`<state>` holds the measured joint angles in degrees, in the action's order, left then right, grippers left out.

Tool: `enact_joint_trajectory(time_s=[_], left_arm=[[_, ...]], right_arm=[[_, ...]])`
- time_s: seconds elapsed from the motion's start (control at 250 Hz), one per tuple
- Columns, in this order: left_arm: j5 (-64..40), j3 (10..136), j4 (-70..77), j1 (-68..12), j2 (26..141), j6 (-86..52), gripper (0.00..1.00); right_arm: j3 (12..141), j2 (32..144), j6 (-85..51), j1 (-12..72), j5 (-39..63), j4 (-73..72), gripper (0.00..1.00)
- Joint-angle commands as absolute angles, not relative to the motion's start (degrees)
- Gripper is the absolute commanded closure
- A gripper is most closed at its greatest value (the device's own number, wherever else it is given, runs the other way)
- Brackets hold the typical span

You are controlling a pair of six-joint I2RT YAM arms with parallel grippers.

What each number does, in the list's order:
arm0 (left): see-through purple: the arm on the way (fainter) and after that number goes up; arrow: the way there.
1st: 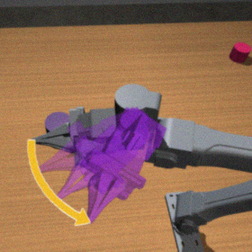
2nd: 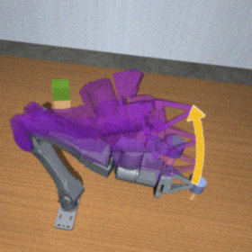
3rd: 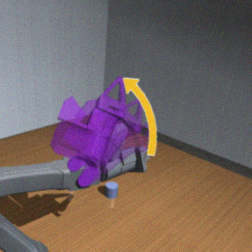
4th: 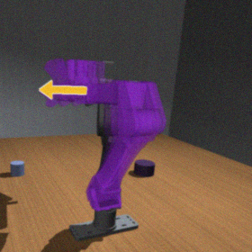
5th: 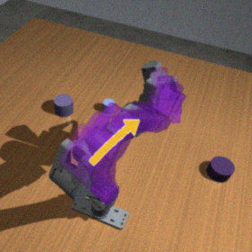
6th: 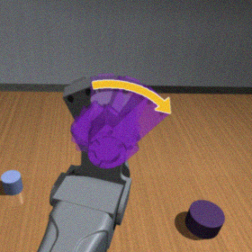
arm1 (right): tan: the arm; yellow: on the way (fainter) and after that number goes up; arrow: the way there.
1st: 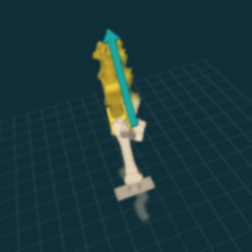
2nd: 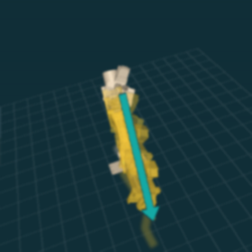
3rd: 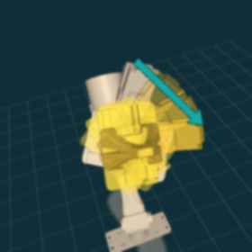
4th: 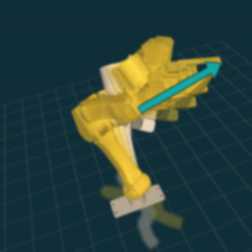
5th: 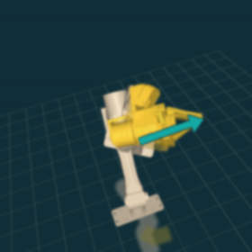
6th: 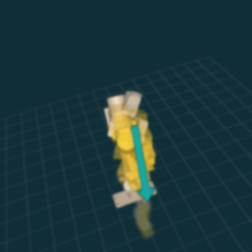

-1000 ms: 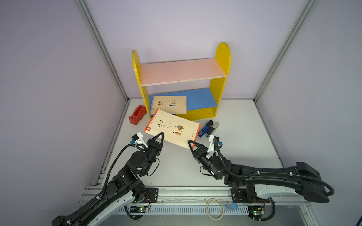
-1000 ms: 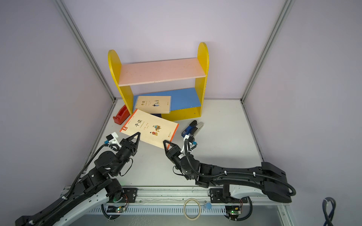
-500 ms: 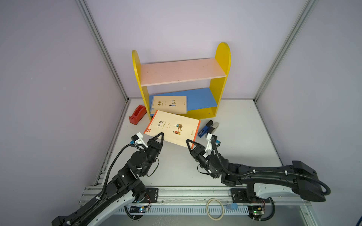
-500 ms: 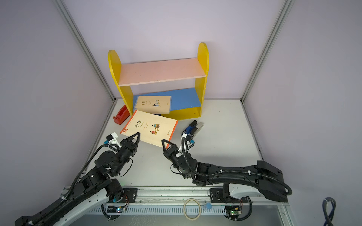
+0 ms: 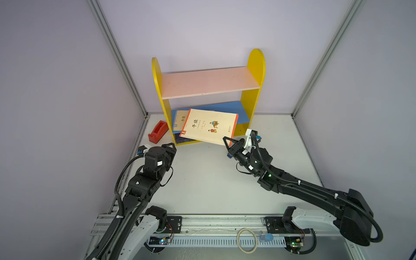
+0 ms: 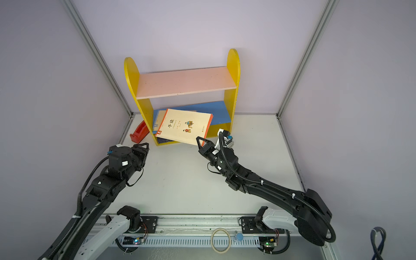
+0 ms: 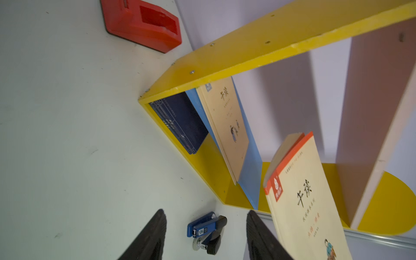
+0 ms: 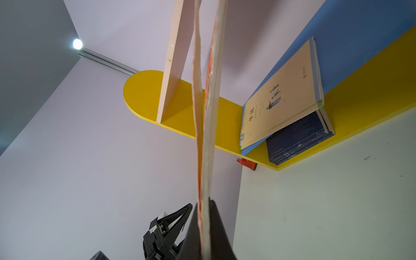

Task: Stacking books/files
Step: Place the book on the bookshelf.

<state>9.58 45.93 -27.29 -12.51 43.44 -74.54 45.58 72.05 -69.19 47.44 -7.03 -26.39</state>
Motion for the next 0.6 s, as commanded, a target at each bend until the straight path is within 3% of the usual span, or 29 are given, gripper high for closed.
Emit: enact_joint_trajectory(time_s=[0.0, 0.22, 0.368, 0.596], left_arm=[[0.15, 46.76, -27.92, -6.86, 45.67, -69.14, 0.40], [0.82, 38.98, -10.02, -6.70, 45.69, -59.99, 0.37], [6.81, 39.82, -13.16, -7.30, 46.36, -53.36, 0.36], [4.63, 38.56, -9.30, -7.21, 48.13, -52.06, 0.35]], right_arm=[[48.92, 76.41, -68.46, 43.37, 3.45, -27.95, 1.00], [57.77, 89.01, -68.83, 34.86, 14.51, -29.74, 1.00], [63.14, 98.01, -70.96, 30.23, 20.04, -32.42, 1.00], [75.63, 111.69, -75.39, 27.55, 27.10, -34.10, 1.00]])
